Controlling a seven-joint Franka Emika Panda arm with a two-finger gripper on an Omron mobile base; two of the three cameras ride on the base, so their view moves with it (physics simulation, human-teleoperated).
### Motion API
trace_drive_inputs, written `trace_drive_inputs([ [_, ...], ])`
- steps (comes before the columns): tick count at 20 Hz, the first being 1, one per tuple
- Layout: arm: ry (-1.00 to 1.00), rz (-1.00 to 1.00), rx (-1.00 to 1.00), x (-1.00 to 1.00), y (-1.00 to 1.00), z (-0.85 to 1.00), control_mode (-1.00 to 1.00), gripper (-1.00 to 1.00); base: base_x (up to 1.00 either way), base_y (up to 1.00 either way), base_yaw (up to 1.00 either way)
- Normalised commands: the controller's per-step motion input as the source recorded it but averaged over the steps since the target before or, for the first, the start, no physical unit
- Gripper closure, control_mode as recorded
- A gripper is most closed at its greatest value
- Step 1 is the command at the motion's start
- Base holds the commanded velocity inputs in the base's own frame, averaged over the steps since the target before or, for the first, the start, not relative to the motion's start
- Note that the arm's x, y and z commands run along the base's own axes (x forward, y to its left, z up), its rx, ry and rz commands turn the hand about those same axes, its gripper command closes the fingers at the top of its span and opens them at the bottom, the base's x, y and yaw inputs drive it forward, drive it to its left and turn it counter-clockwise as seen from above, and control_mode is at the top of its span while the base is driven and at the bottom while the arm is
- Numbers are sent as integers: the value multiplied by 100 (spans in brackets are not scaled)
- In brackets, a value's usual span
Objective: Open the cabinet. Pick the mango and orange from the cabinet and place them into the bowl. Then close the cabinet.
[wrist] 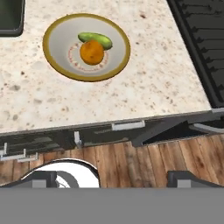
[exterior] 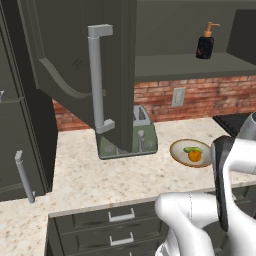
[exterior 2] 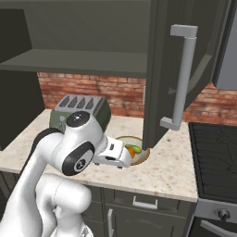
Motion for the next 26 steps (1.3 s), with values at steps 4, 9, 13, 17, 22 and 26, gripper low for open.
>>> trace_drive_inputs([
  [4, -1, 17, 0, -35, 2, 50, -100, -100, 0, 0, 0],
  [9, 0, 11, 0, -35, 0, 58, -100, -100, 0, 0, 0],
  [13, 0, 7, 0, -35, 0, 55, -100, -100, 0, 0, 0],
  [17, 0, 3, 0, -39, 0, 49, -100, -100, 0, 0, 0],
  [22, 0, 0, 0, -35, 0, 47, -100, -100, 0, 0, 0],
  [26, 0, 0, 0, -42, 0, 44, -100, -100, 0, 0, 0],
])
